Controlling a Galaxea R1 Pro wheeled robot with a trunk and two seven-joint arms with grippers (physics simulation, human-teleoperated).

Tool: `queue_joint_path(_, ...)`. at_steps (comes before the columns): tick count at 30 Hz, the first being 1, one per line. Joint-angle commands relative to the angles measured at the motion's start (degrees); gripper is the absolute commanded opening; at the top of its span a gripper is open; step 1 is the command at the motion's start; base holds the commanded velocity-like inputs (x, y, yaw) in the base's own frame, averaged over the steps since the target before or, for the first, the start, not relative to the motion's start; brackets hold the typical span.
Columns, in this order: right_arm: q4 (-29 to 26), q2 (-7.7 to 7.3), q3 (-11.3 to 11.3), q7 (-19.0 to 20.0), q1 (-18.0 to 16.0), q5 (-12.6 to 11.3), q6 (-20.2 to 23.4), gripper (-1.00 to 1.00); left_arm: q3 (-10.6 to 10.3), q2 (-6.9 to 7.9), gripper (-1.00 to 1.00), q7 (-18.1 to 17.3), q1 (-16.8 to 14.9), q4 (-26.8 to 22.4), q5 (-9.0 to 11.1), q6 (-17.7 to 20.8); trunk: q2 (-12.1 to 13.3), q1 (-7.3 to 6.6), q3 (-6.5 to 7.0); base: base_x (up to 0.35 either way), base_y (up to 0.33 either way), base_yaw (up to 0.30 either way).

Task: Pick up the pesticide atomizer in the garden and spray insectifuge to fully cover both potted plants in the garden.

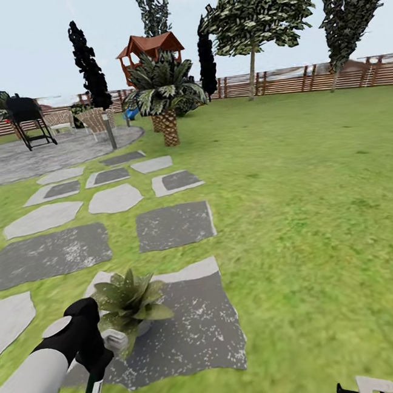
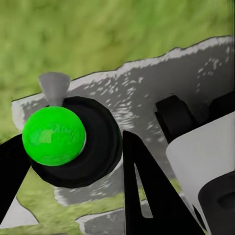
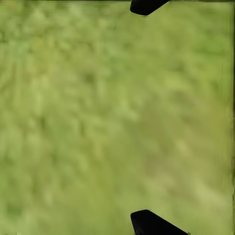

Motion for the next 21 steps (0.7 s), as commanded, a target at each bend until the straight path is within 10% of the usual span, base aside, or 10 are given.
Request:
queue_joint_path(1, 0.1, -0.01, -0.4, -0.2, -0.1, 0.6, -0.3, 1.00, -0.2, 0.10, -1.00, -0.6, 0.0, -0.1, -0.4, 0.6, 0.0, -0.04, -0.05, -0.241, -0.188, 0.224)
queue_joint_path(13, 0.1, 0.08, -0.4, -0.2, -0.1, 0.6, -0.3, 1.00, 0.8, -0.41, -1.00, 5.9, 0.0, -0.5, -0.3, 0.6, 0.0, -0.04, -0.05, -0.098, -0.071, 0.270)
queue_joint_path(21, 0.1, 0.08, -0.4, -0.2, -0.1, 0.6, -0.3, 1.00, 4.6, -4.27, -1.00, 12.2, 0.0, -0.3, 4.3, 0.6, 0.0, -0.04, -0.05, 0.000, 0.000, 0.125)
